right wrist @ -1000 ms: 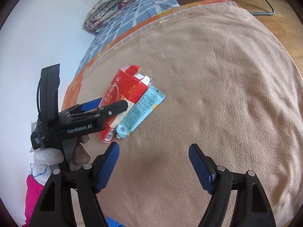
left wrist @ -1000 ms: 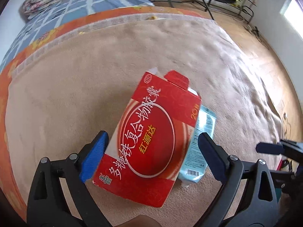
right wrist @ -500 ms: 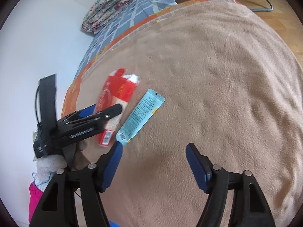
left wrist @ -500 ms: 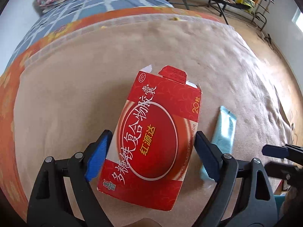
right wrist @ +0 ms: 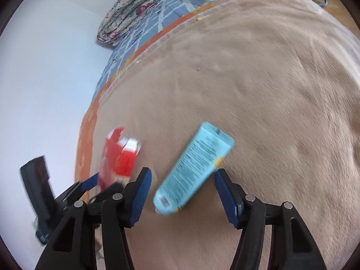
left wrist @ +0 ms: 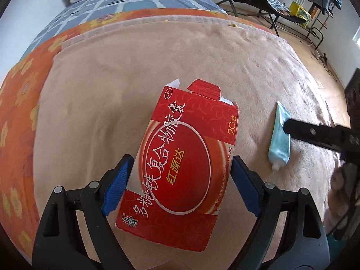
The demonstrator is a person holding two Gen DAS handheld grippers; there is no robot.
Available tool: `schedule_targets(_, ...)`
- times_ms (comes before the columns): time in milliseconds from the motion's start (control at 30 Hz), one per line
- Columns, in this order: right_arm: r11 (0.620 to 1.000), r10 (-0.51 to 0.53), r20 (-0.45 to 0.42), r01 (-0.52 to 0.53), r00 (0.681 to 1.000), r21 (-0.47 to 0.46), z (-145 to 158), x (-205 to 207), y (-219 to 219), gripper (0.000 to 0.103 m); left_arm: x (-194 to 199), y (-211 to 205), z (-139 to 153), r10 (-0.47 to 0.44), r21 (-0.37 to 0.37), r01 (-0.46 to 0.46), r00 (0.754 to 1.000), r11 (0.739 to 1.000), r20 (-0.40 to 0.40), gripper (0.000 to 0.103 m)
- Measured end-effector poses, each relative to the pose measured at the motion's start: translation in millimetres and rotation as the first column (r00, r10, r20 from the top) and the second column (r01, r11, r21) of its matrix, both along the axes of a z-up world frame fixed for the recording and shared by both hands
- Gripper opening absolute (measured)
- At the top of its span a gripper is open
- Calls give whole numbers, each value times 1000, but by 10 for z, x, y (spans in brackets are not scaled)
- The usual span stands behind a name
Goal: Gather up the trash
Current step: 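Grasp the red tissue box with the left tool while the right tool grasps the light-blue tube, then carry box and light-blue tube to the blue basket and release both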
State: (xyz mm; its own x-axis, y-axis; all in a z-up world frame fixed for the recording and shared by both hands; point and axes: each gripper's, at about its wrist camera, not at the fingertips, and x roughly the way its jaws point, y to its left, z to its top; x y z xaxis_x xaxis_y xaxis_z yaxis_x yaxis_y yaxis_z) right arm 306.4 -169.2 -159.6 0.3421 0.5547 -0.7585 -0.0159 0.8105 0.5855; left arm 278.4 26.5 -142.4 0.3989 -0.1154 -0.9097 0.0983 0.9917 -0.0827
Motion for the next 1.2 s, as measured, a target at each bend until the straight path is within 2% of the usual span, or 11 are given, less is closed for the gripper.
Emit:
schedule_targets(67, 999, 0, 22, 1, 1000, -36, 14, 20, 68, 62, -62, 69, 18, 9, -2, -9, 1000, 1000, 3, 88)
schedule_targets(133, 991, 34, 61, -26, 998, -128, 53, 39, 224, 61, -110, 130, 26, 20, 0, -20, 1000, 1000, 4, 88)
schedule_targets(200, 974, 74, 87, -53, 993, -222, 83, 23, 365, 55, -150, 192, 25, 30, 0, -30, 1000, 1000, 5, 88)
schedule_targets(267, 958, 105, 103, -72, 989, -278, 95, -5, 446, 42, -182, 243, 15, 41, 3, -41, 999, 999, 4, 88)
schedule_targets(300, 955, 115, 107, -80, 988, -285, 99, -24, 438, 38, -194, 258, 13, 46, 3, -46, 999, 999, 4, 88)
schedule_targets(433, 949, 161, 117, -122, 980, -290, 121, -75, 503, 13, -270, 314, 41, 68, -15, -68, 998, 998, 5, 86)
schedule_targets(533, 950, 191, 119, -153, 974, -271, 148, -143, 535, 5, -342, 301, 112, 66, -16, -66, 998, 998, 16, 84)
schedule_targets(667, 933, 247, 158, -191, 956, -304, 278, -332, 598, 4, -454, 288, 224, 72, -25, -72, 997, 997, 35, 84)
schedule_targets(1067, 925, 318, 261, -238, 911, -297, 893, -938, 467, 4, -959, 214, 734, 70, -60, -64, 993, 996, 97, 84)
schedule_targets(1200, 910, 364, 300, -267, 882, -319, 1074, -1256, 406, 4, -1187, 167, 922, 67, -52, -61, 989, 997, 132, 84)
